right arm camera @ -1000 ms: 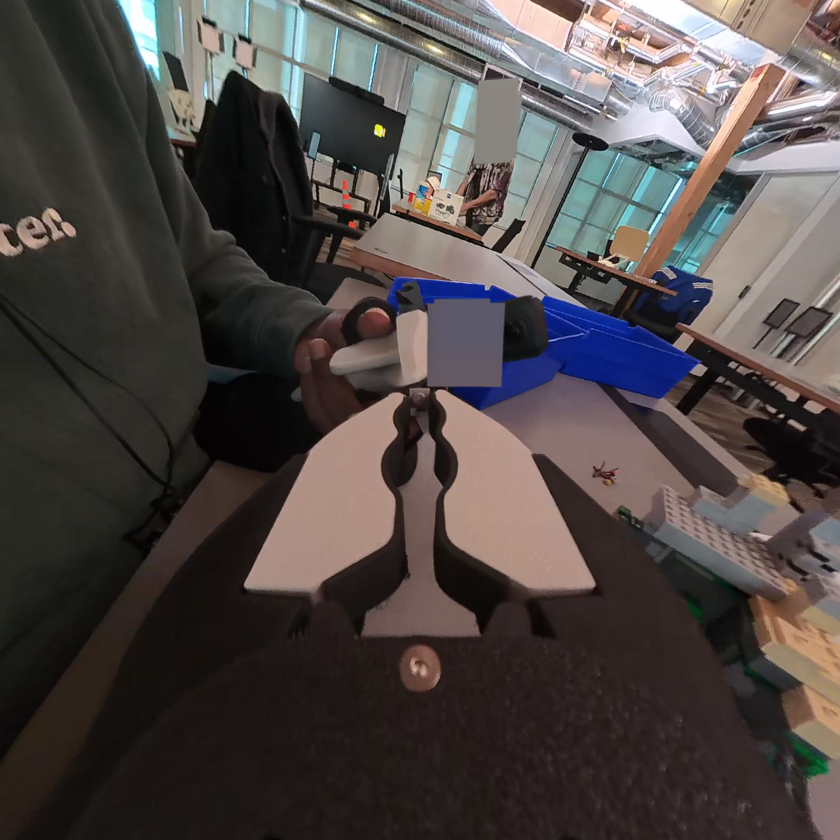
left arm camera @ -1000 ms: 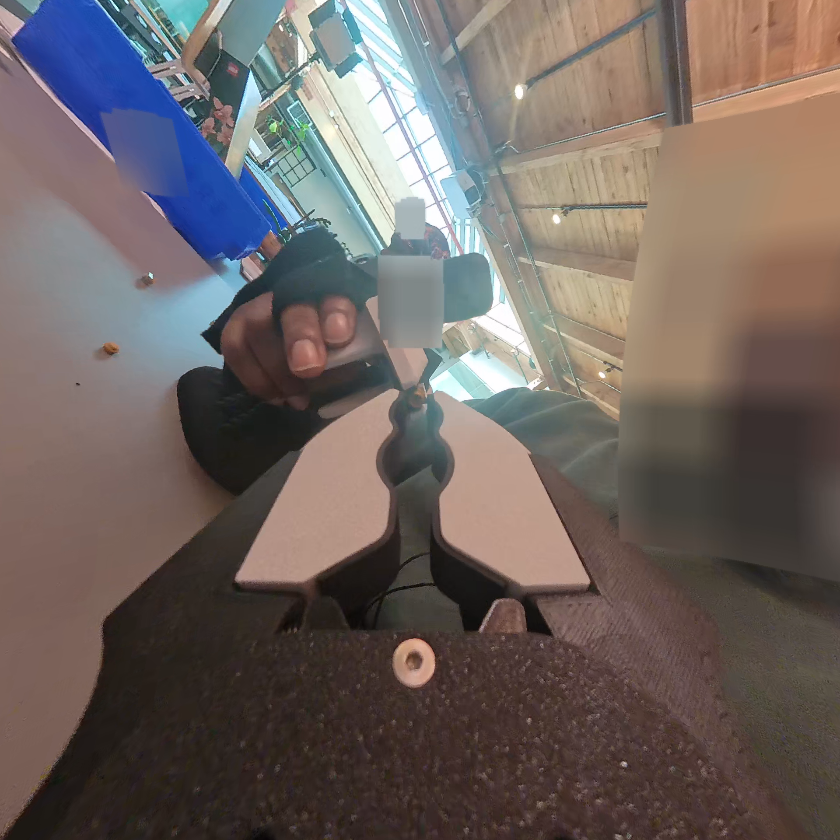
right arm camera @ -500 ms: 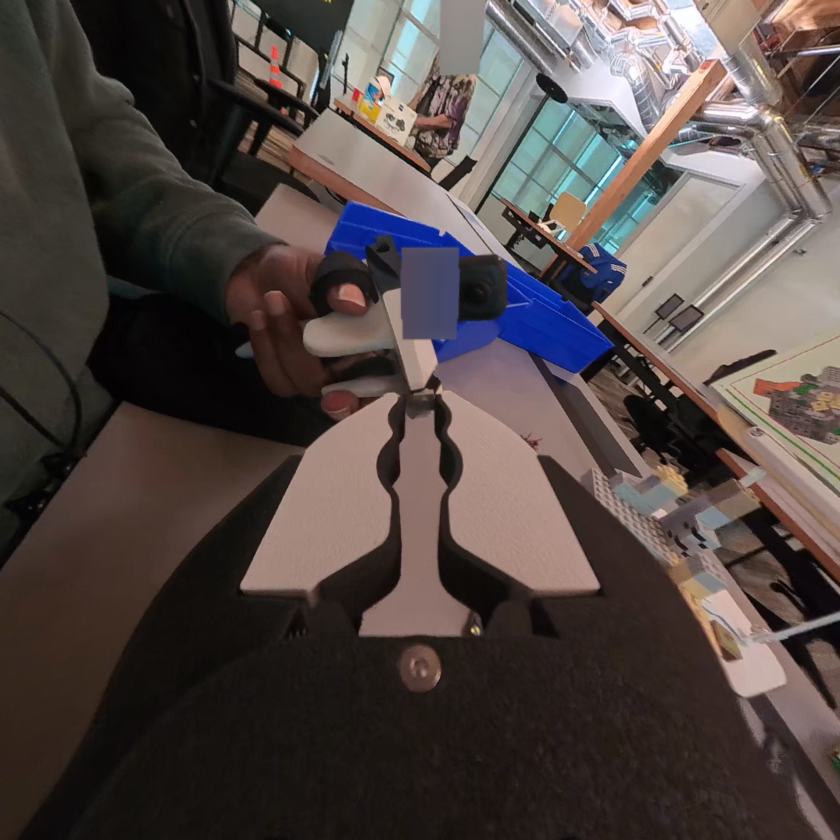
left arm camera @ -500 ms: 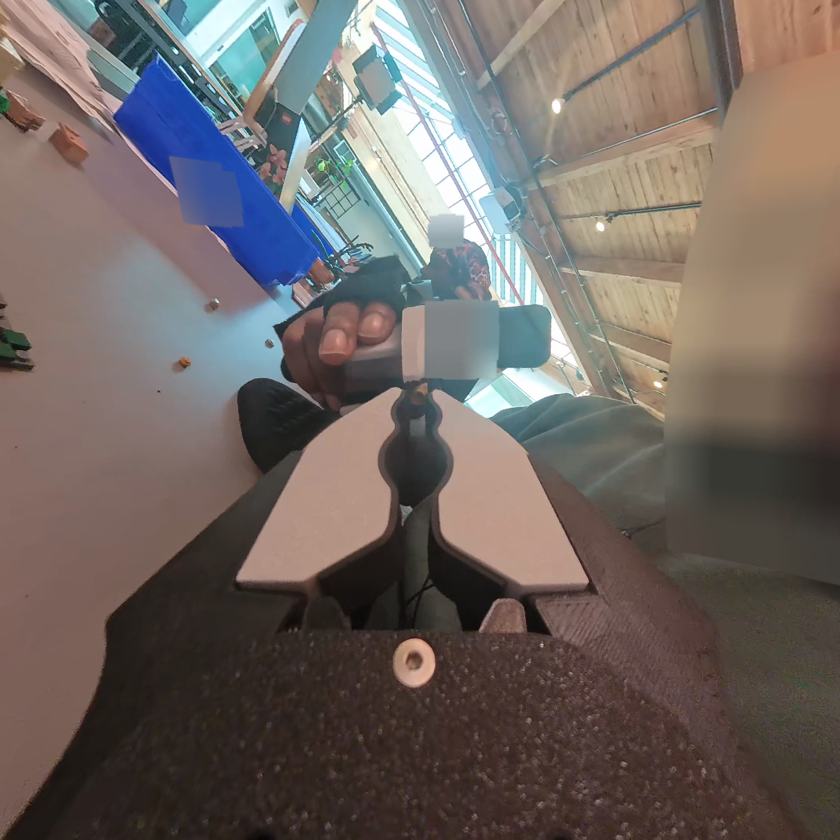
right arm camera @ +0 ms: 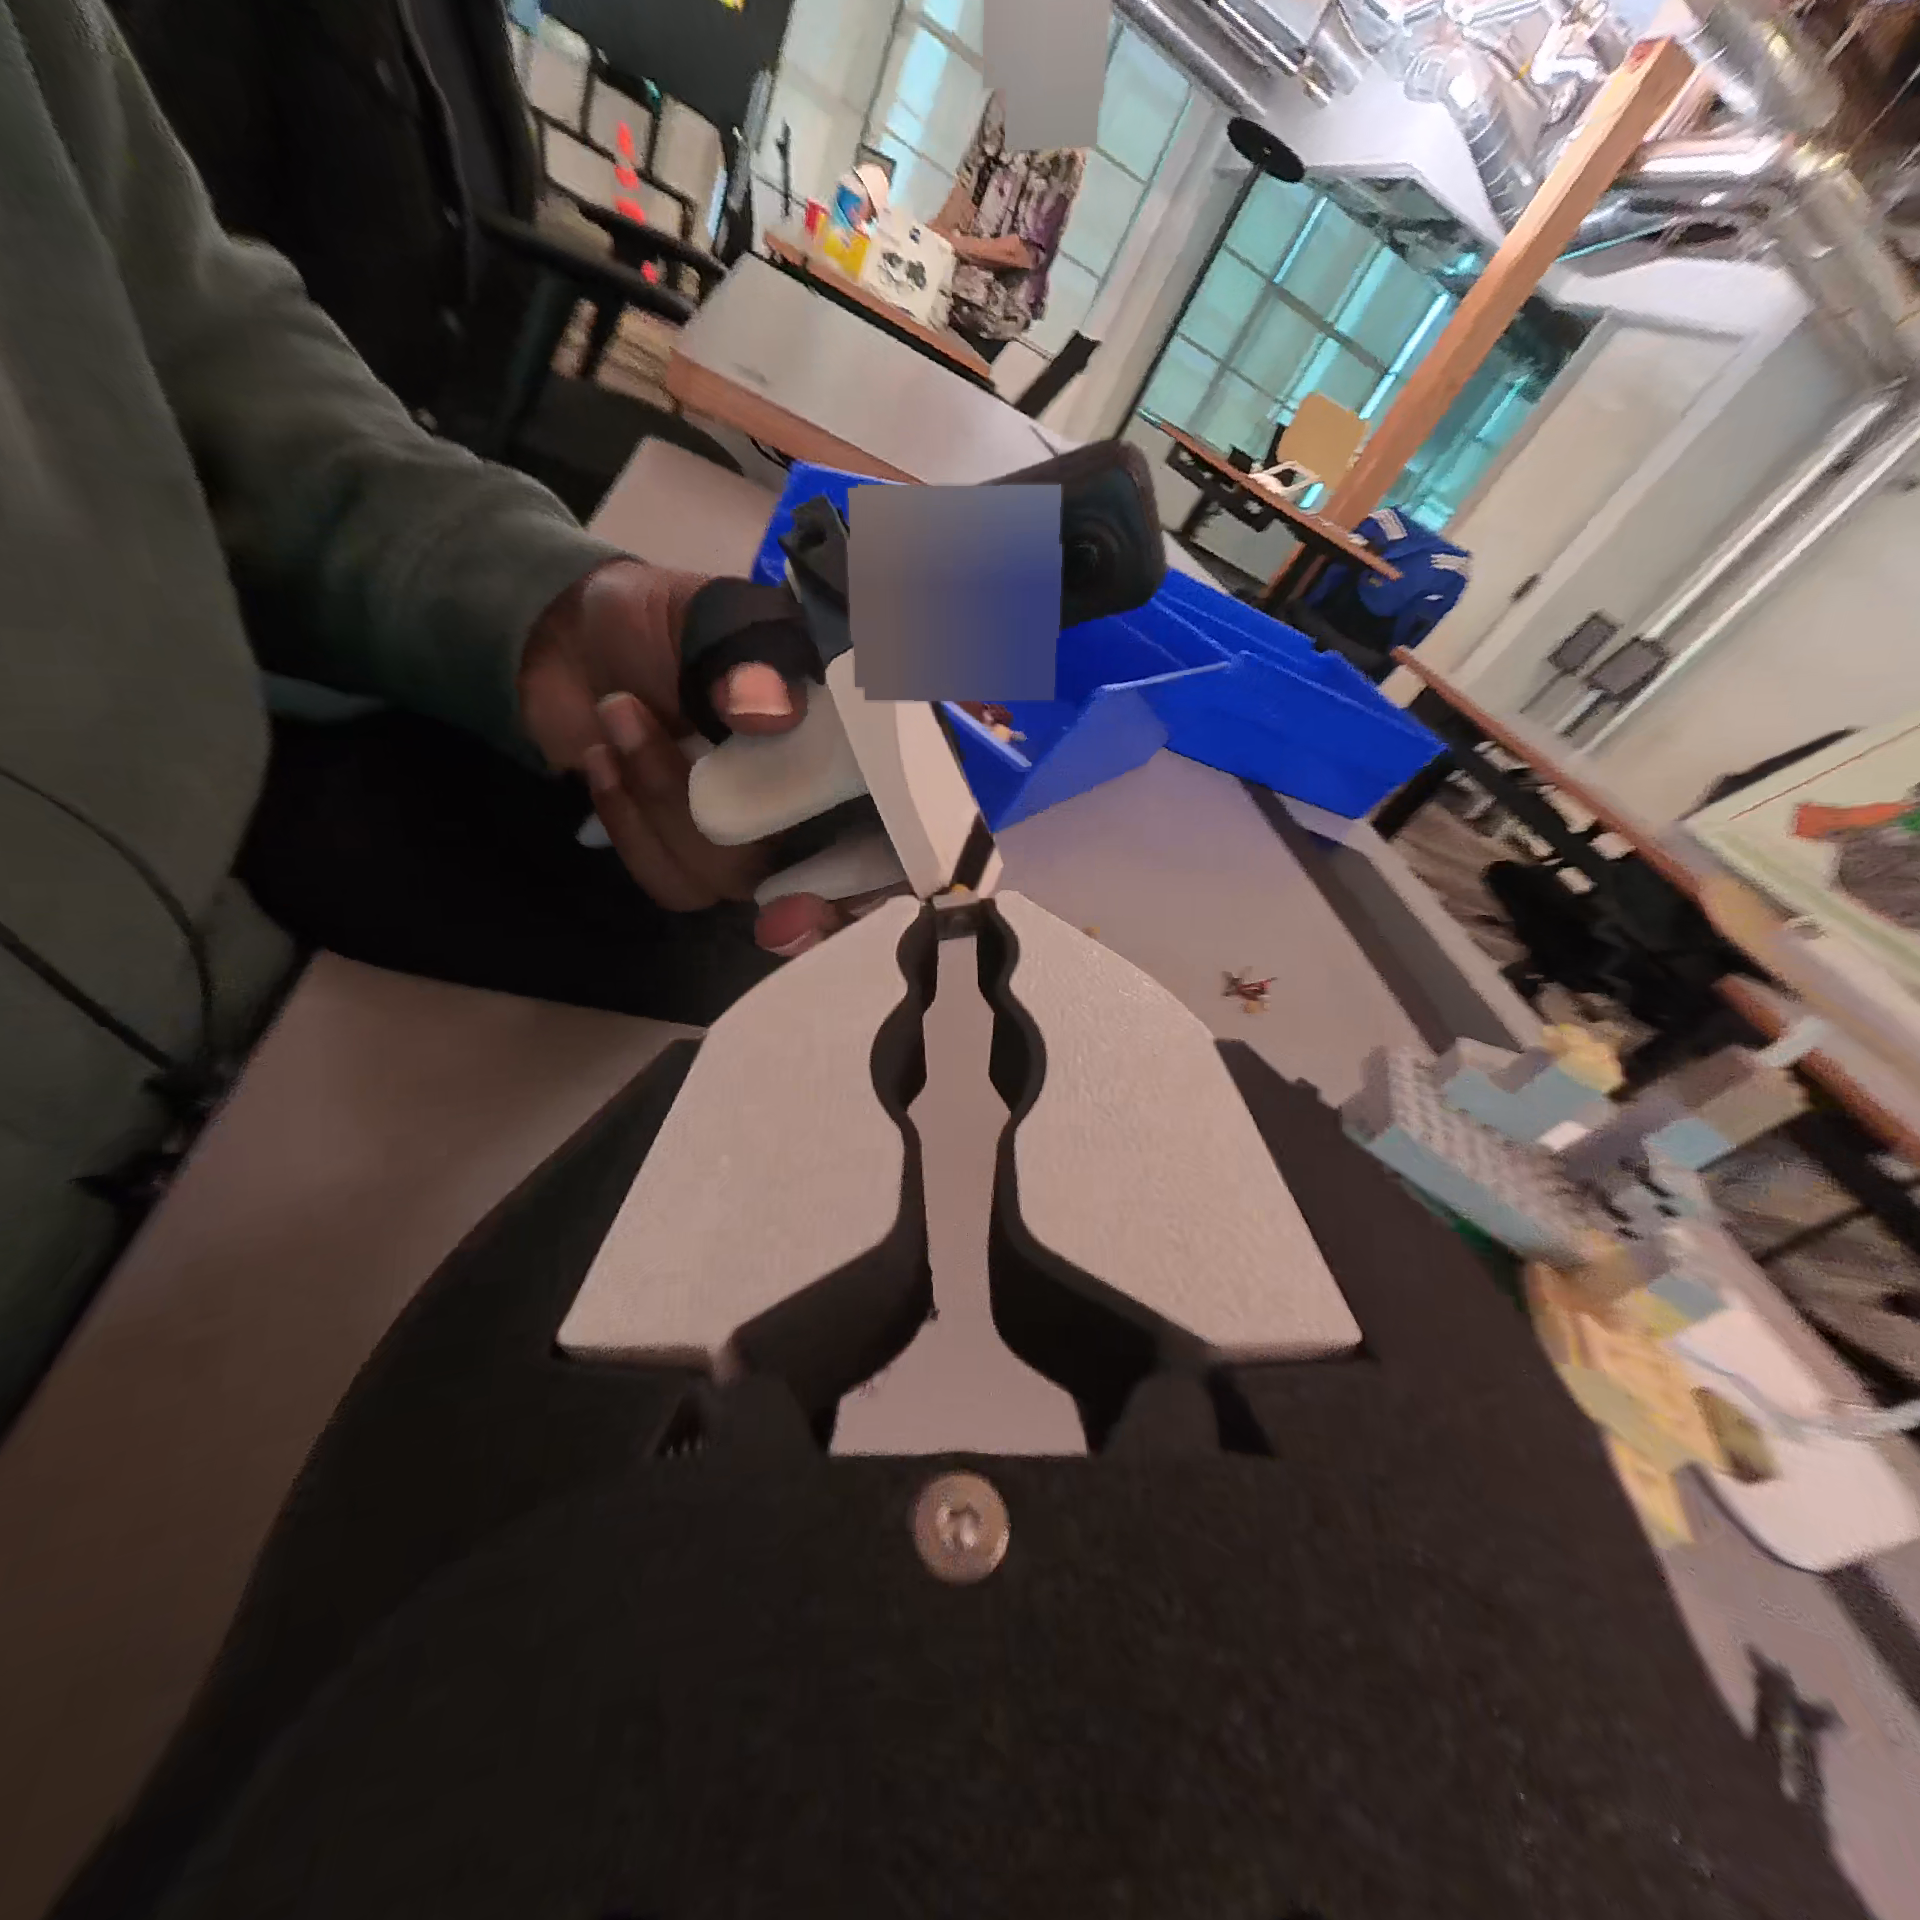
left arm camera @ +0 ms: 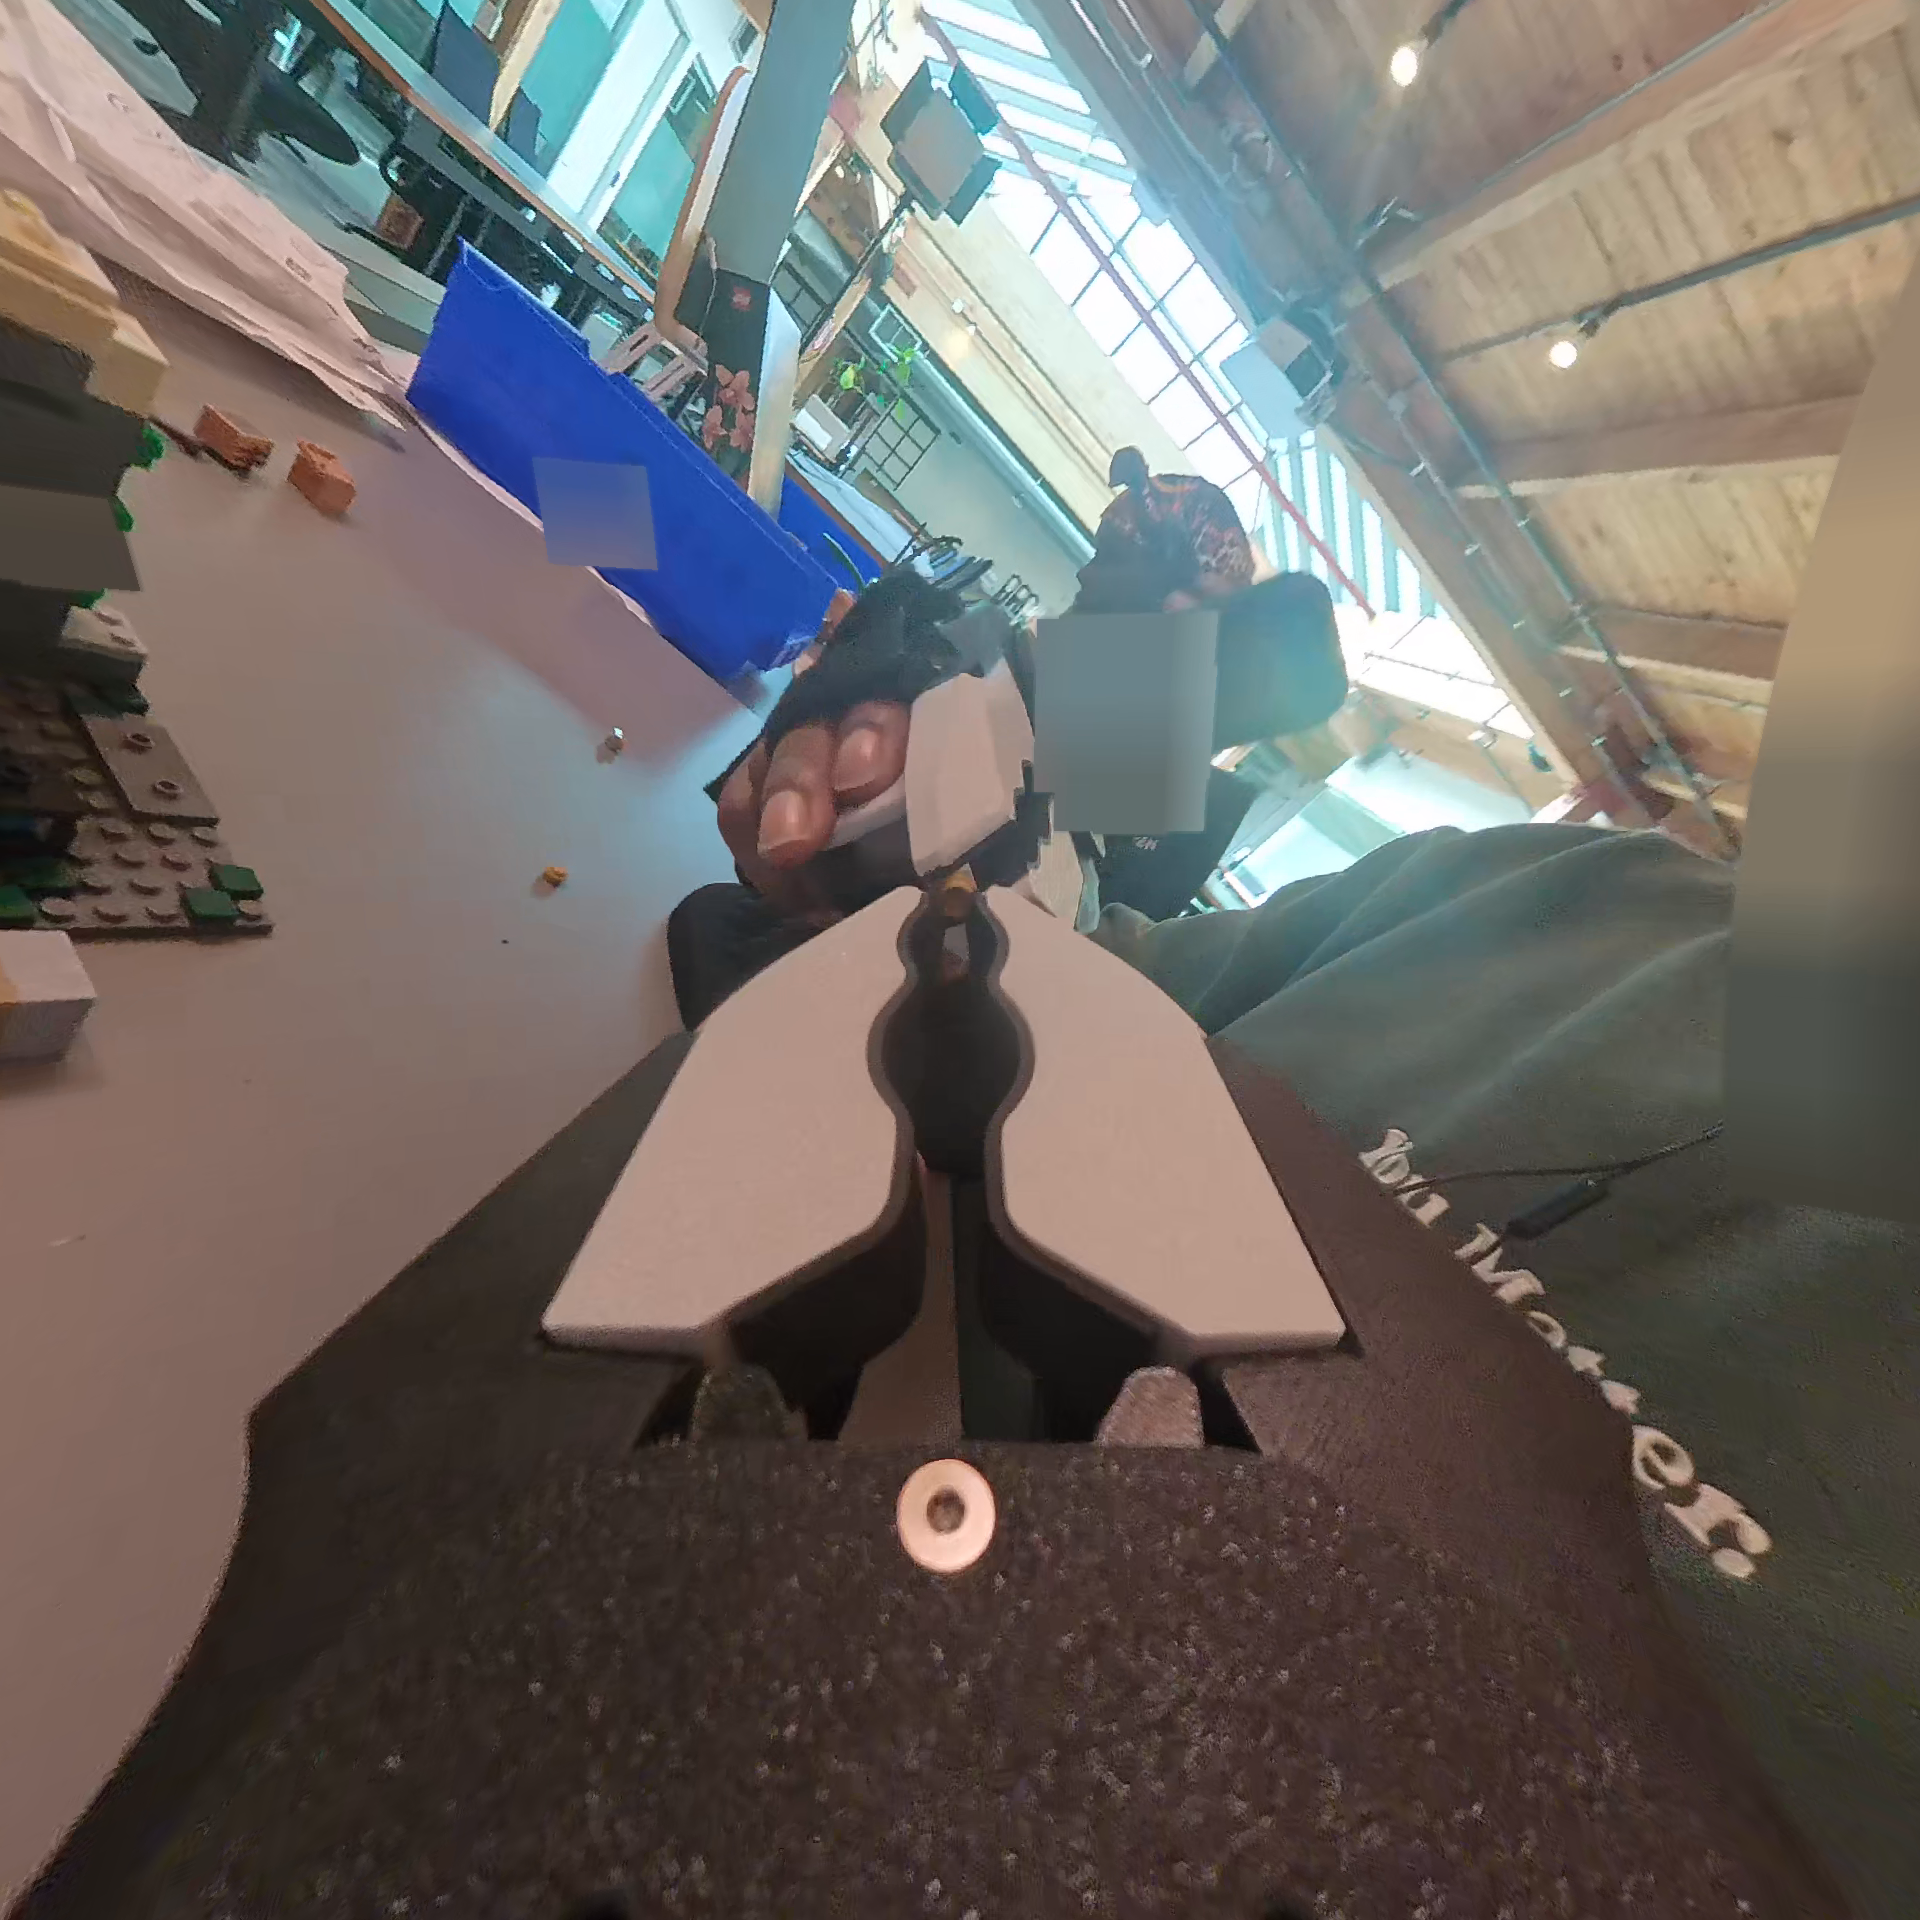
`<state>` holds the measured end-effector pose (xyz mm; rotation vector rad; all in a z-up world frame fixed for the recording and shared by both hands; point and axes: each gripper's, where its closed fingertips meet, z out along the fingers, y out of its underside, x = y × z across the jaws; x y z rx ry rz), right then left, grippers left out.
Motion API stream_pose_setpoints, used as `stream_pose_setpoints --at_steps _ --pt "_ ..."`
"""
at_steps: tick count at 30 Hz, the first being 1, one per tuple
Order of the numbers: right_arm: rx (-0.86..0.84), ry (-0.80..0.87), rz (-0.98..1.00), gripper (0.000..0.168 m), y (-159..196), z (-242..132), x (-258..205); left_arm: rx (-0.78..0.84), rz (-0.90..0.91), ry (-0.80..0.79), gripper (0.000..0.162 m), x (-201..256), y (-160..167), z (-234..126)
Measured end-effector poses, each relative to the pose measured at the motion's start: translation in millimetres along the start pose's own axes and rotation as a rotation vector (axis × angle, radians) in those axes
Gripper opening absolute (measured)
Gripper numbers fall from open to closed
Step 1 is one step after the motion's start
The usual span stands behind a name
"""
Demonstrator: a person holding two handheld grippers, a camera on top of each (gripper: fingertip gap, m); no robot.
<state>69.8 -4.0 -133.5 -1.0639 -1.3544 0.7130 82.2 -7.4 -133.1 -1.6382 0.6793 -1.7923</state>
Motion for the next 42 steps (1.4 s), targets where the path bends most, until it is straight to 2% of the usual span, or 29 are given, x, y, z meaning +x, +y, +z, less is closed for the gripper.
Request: stream_pose_setpoints --at_steps 5,12,15,18,25,28,32,35,39,42 --pt "0.045 -0.058 0.126 0.007 0 -2 -1 -0.014 0.067 -0.026 0.005 1 1 1" --pt "0.045 -0.094 0.166 0.007 4 -1 -4 -0.032 0.117 -0.06 0.005 -2 4 0" --pt "0.001 -0.098 0.166 0.007 13 3 -5 -0.068 0.2 -0.14 0.005 -10 8 -2" --pt "-0.092 -0.063 0.164 0.008 28 4 1 -0.108 0.293 -0.243 0.003 -23 9 -5" --pt "-0.423 0.125 0.251 0.008 93 -22 39 -0.218 0.661 -0.559 0.016 -52 -6 -20" --pt "-0.539 0.2 0.297 0.008 115 -37 50 -0.22 0.714 -0.63 0.02 -62 -13 -25" --pt "-0.655 0.356 0.327 0.008 135 -73 78 -0.233 0.698 -0.668 0.021 -79 -11 -29" --pt "-0.775 0.455 0.378 0.008 155 -129 103 -0.238 0.692 -0.661 0.018 -82 -9 -29" --pt "-0.84 0.462 0.528 0.008 177 -204 120 -0.247 0.703 -0.659 0.016 -84 -5 -28" --pt "-0.863 0.409 0.619 0.007 199 -230 122 -0.257 0.707 -0.657 0.014 -87 -3 -26"
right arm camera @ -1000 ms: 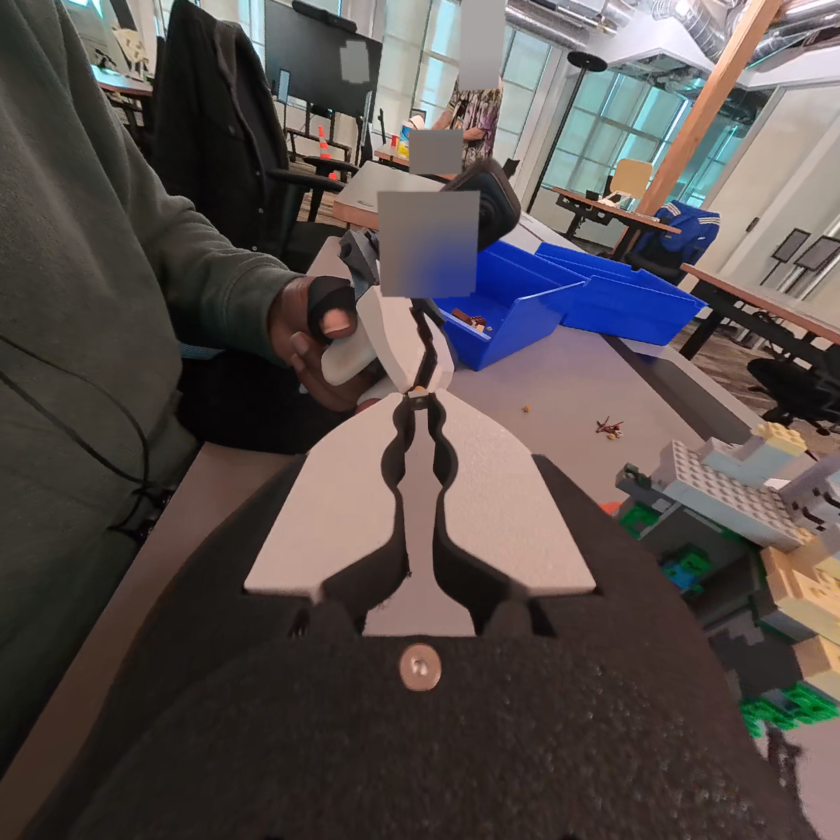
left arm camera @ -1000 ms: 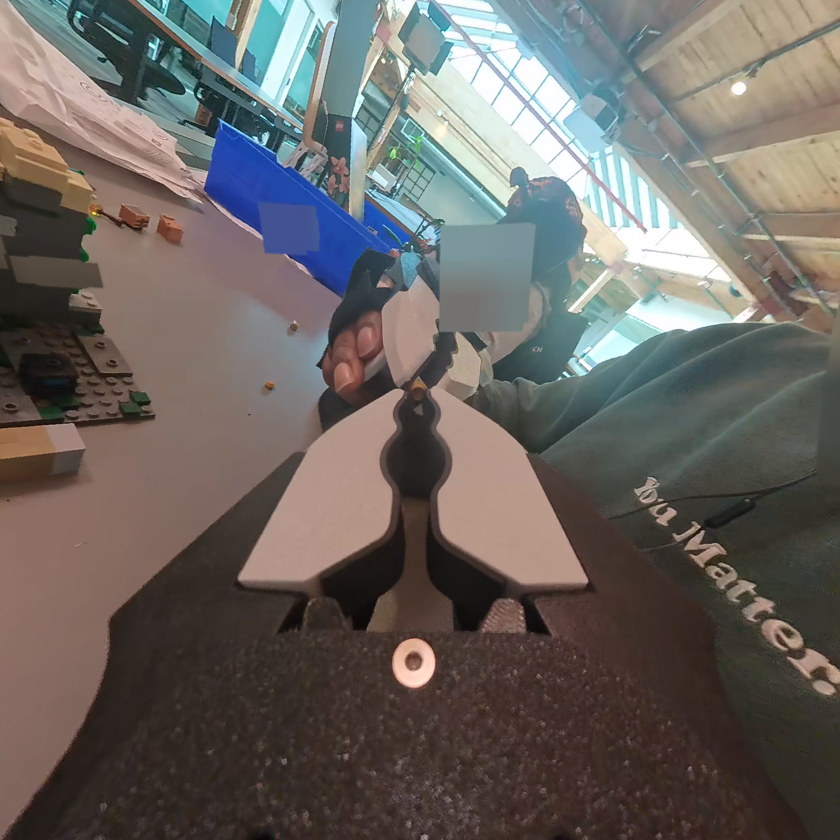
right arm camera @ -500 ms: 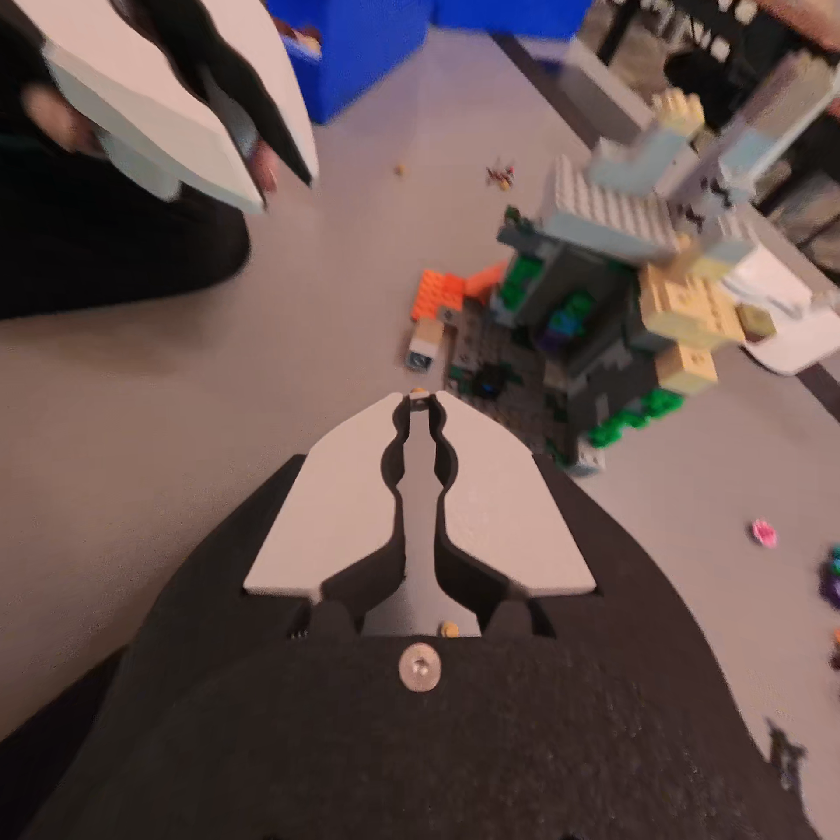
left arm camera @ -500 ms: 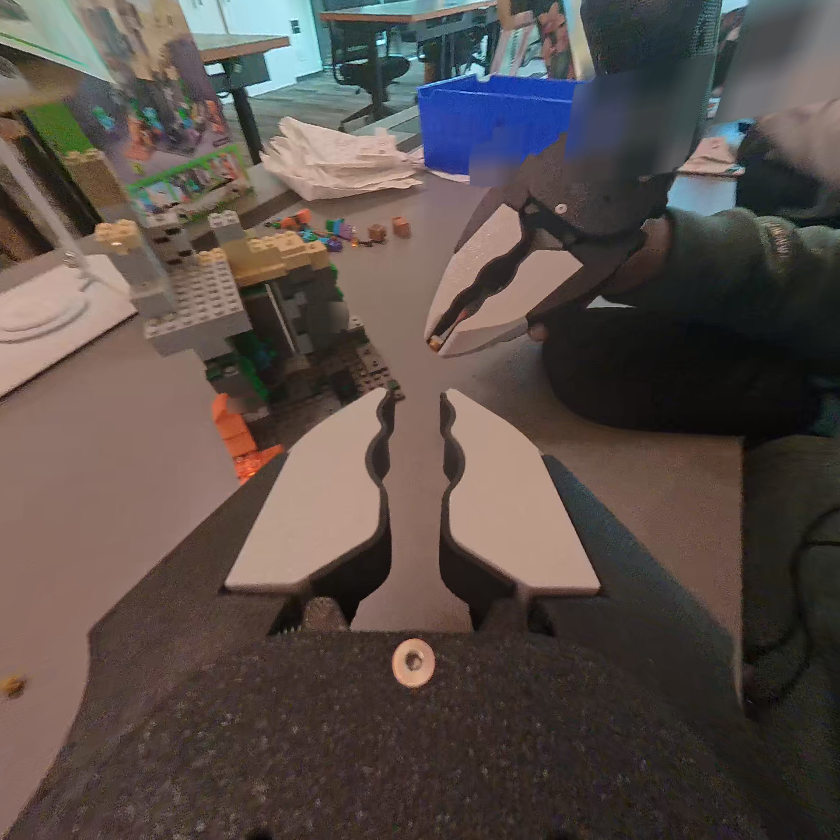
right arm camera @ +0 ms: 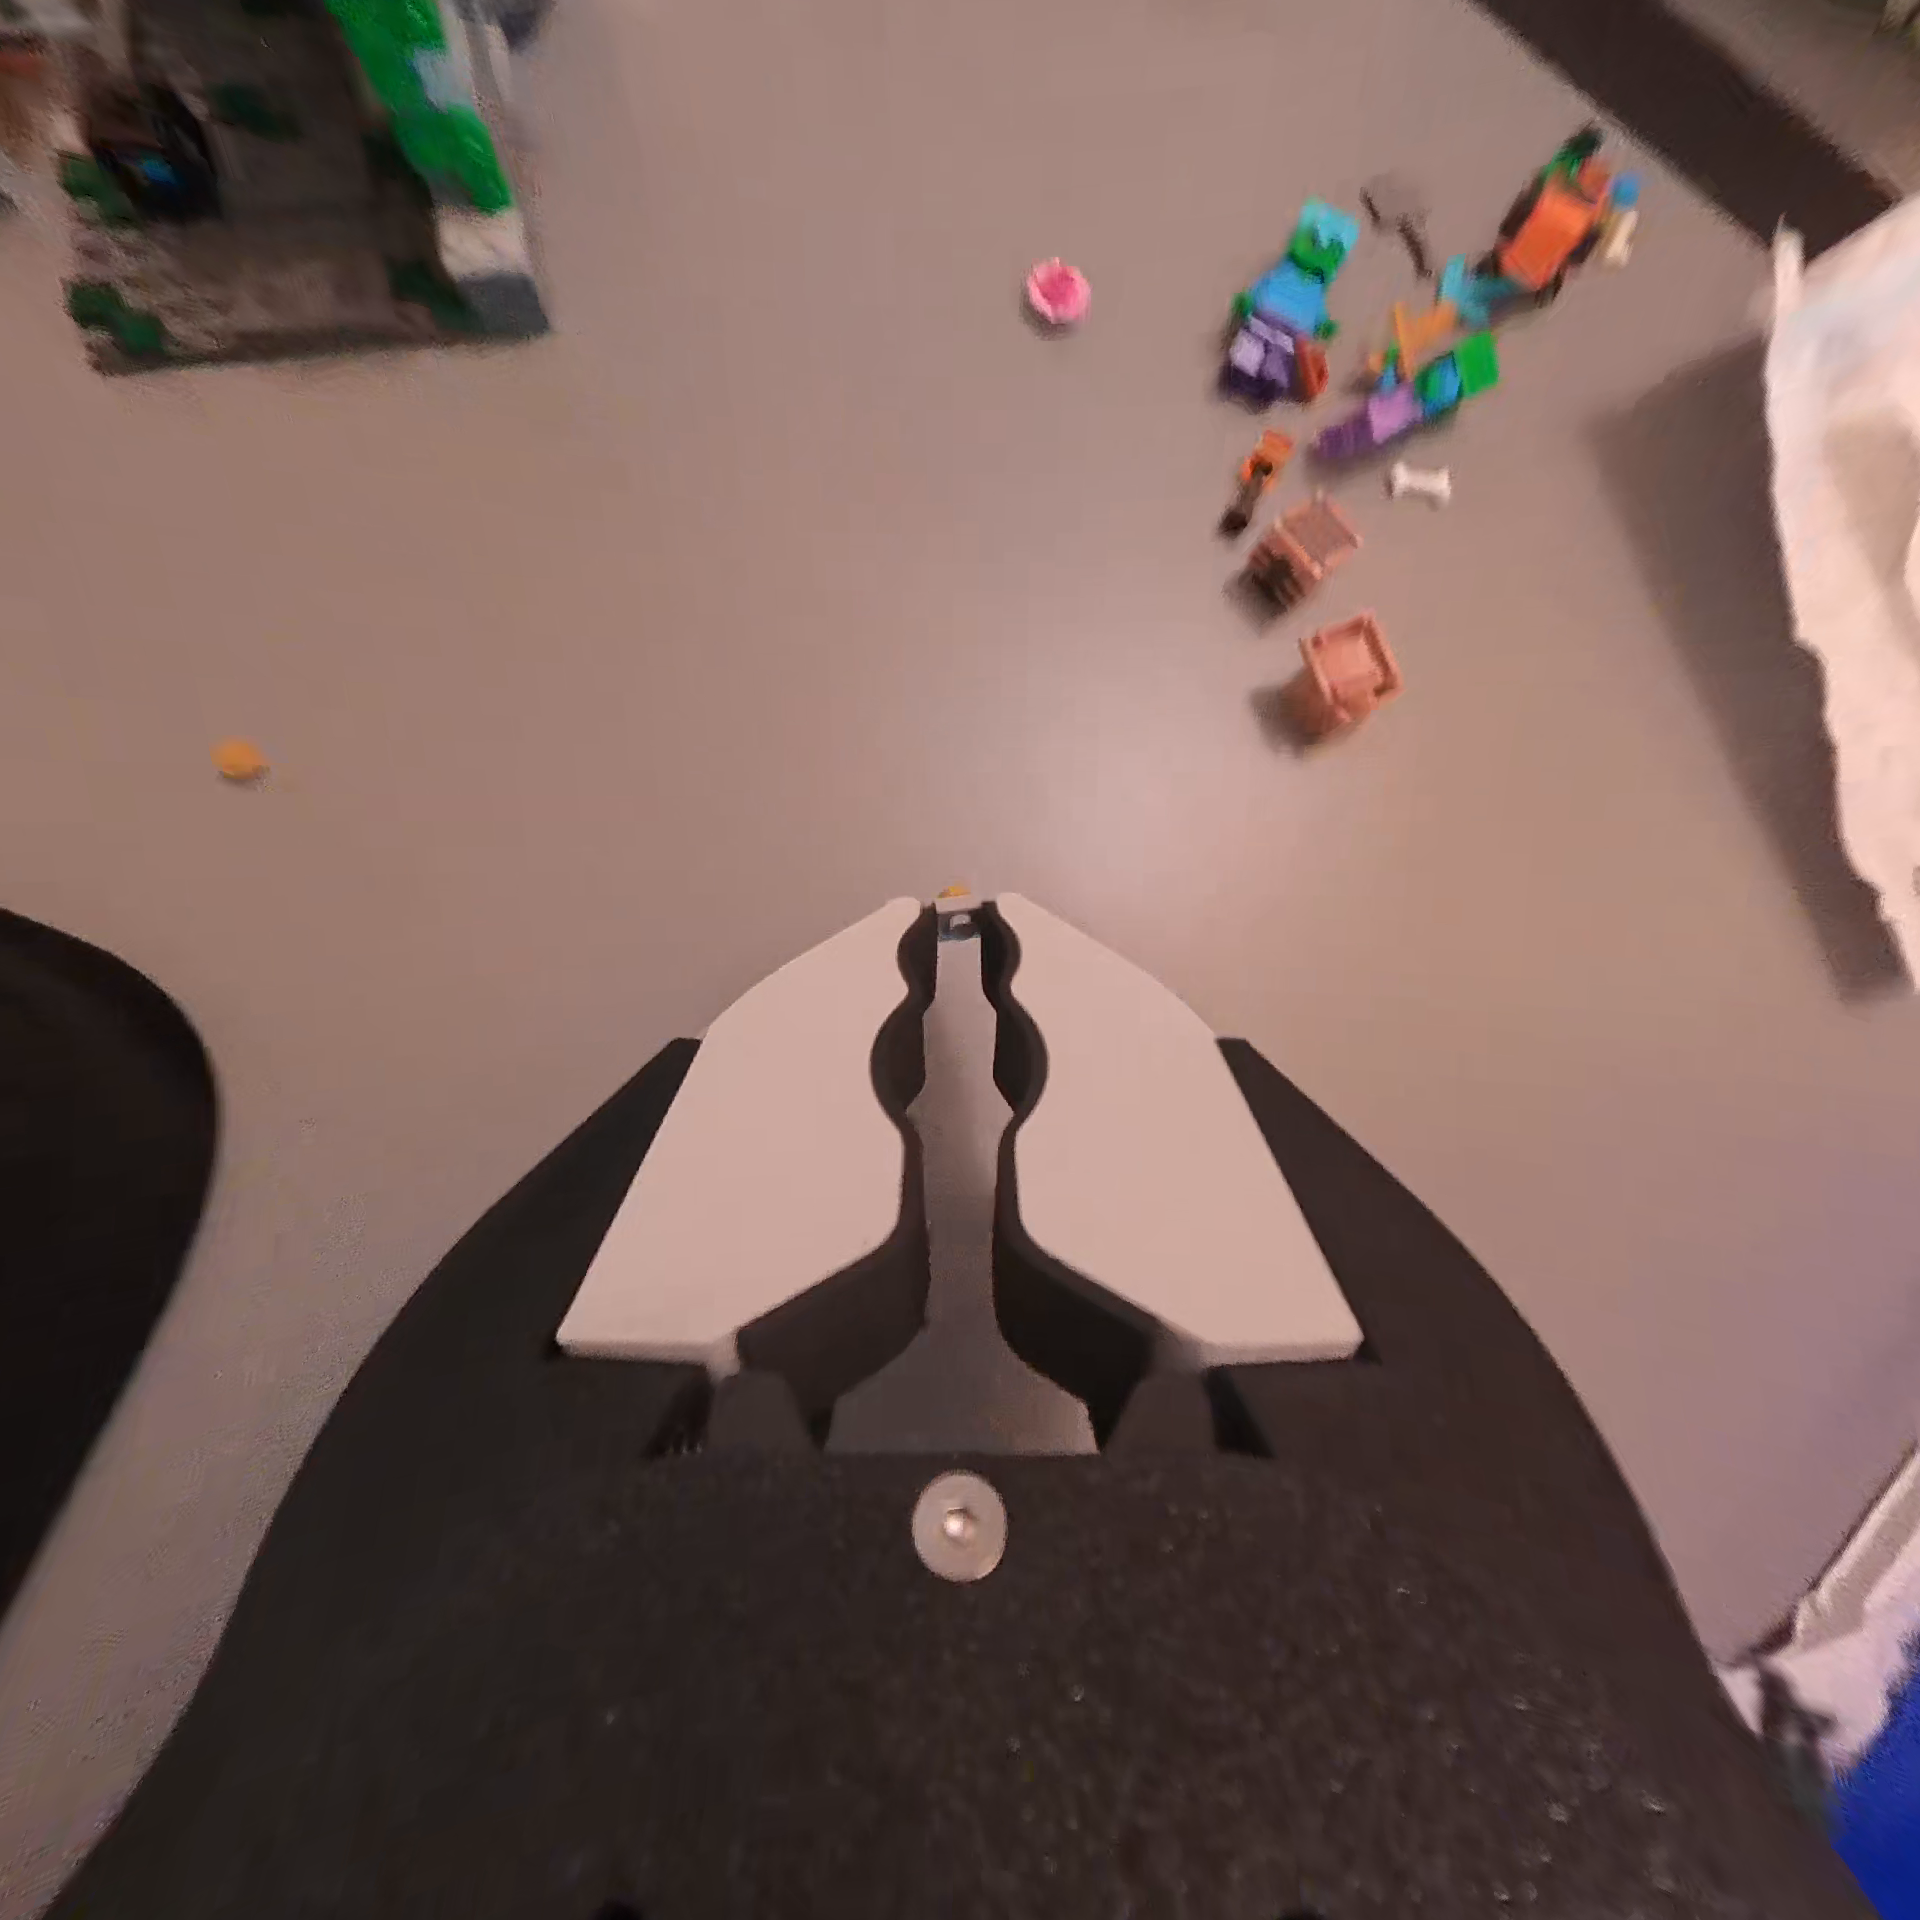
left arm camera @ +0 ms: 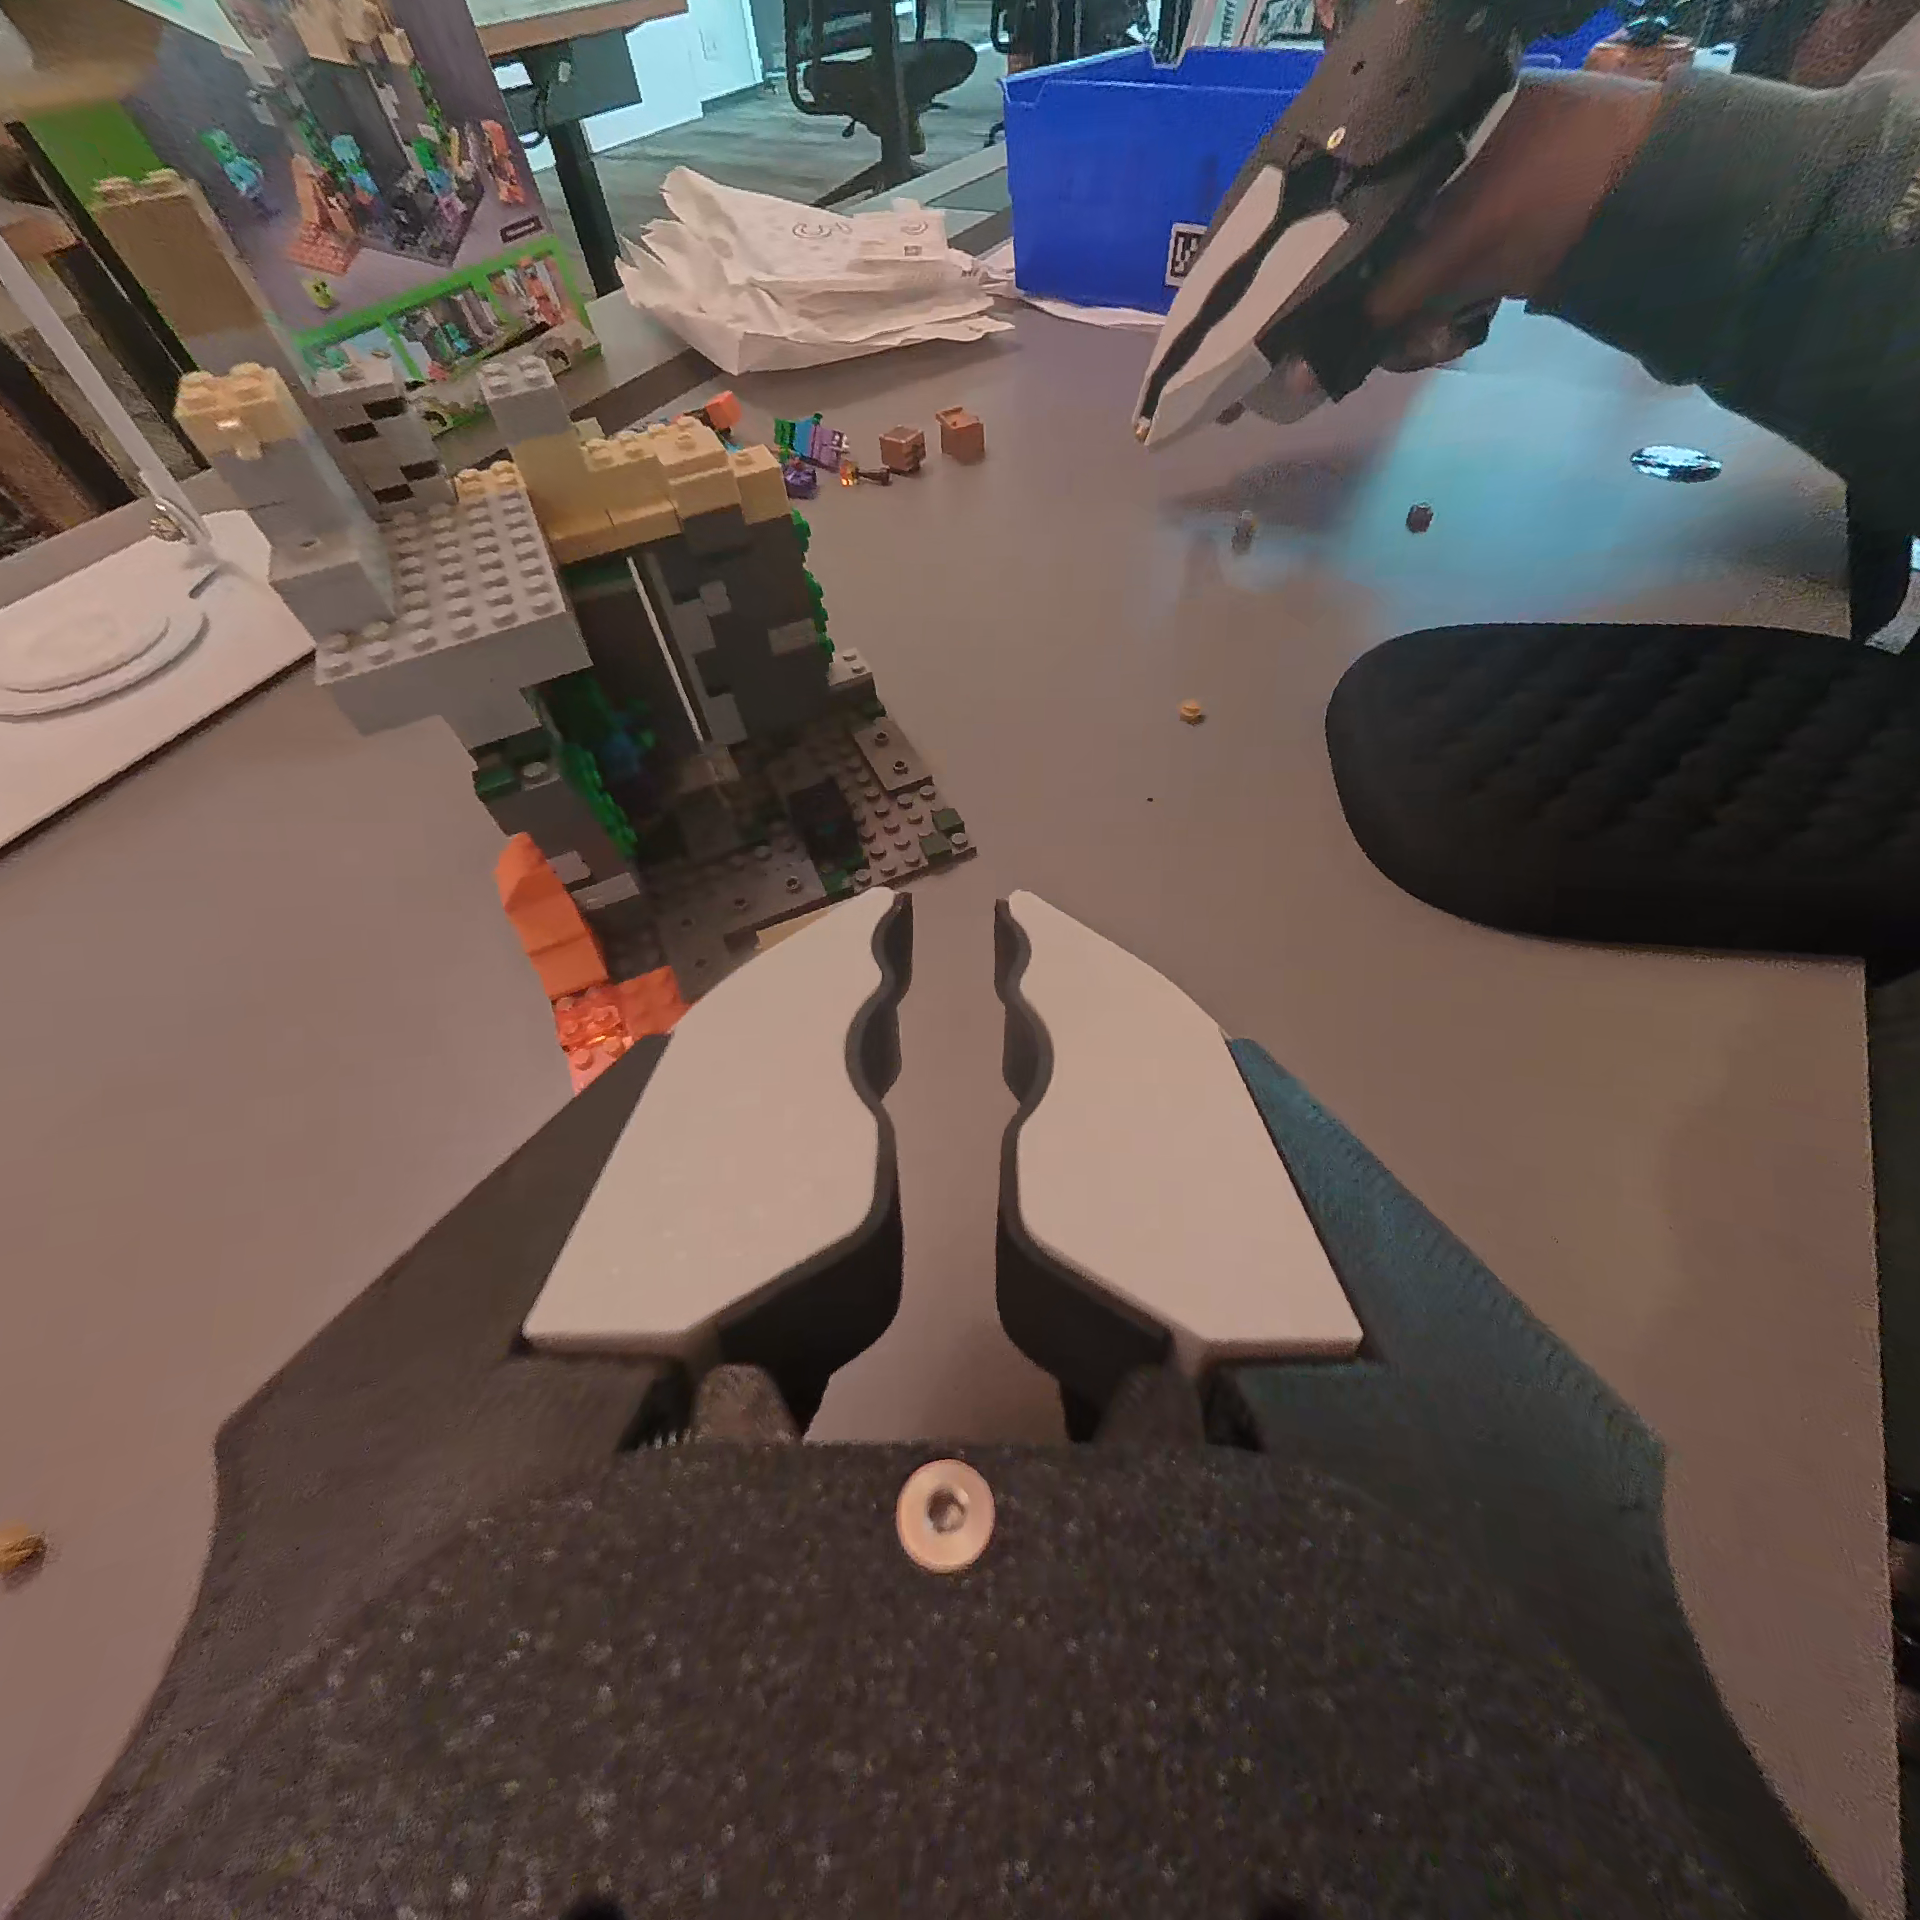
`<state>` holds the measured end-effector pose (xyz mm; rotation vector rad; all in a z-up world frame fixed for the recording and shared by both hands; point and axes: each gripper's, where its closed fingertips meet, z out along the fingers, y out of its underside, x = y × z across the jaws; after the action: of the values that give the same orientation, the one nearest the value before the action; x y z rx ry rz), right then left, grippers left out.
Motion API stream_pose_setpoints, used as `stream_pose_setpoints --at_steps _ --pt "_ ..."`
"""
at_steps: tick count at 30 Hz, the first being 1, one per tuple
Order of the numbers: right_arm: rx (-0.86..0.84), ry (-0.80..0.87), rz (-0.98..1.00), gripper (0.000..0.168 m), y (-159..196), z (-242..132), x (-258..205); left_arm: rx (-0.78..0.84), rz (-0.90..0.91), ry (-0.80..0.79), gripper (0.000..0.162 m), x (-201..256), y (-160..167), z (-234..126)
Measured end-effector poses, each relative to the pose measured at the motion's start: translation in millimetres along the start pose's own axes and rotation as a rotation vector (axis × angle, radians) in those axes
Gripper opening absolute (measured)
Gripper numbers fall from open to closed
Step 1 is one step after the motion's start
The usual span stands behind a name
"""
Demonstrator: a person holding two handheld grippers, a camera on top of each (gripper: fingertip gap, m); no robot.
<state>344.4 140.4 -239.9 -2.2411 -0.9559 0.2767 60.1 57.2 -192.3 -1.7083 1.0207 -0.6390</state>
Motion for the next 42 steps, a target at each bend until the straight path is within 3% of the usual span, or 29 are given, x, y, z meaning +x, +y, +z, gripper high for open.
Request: stream_pose_setpoints --at_steps 6,12,16,24,32,40,42 --pt "-0.015 -0.052 0.006 0.02 13 10 -6 0.027 -0.008 0.0 0.013 0 -2 -4" --pt "0.037 -0.084 0.006 0.032 18 -14 -17 0.005 0.006 0.017 0.01 3 1 -1" --pt "0.007 -0.128 -0.025 0.045 35 -25 -30 -0.003 0.018 0.018 0.008 4 2 0" --pt "-0.101 -0.169 -0.125 0.056 54 -22 -57 -0.017 0.031 0.018 0.006 6 4 1" --pt "-0.169 -0.171 -0.109 0.079 38 -6 -47 -0.033 0.084 0.013 0.004 10 6 2" --pt "-0.093 -0.224 -0.09 0.065 27 -20 -53 -0.04 0.09 0.034 0.003 13 8 3" --pt "-0.11 -0.181 -0.098 0.053 32 -21 -48 -0.041 0.093 0.036 0.003 14 8 3"
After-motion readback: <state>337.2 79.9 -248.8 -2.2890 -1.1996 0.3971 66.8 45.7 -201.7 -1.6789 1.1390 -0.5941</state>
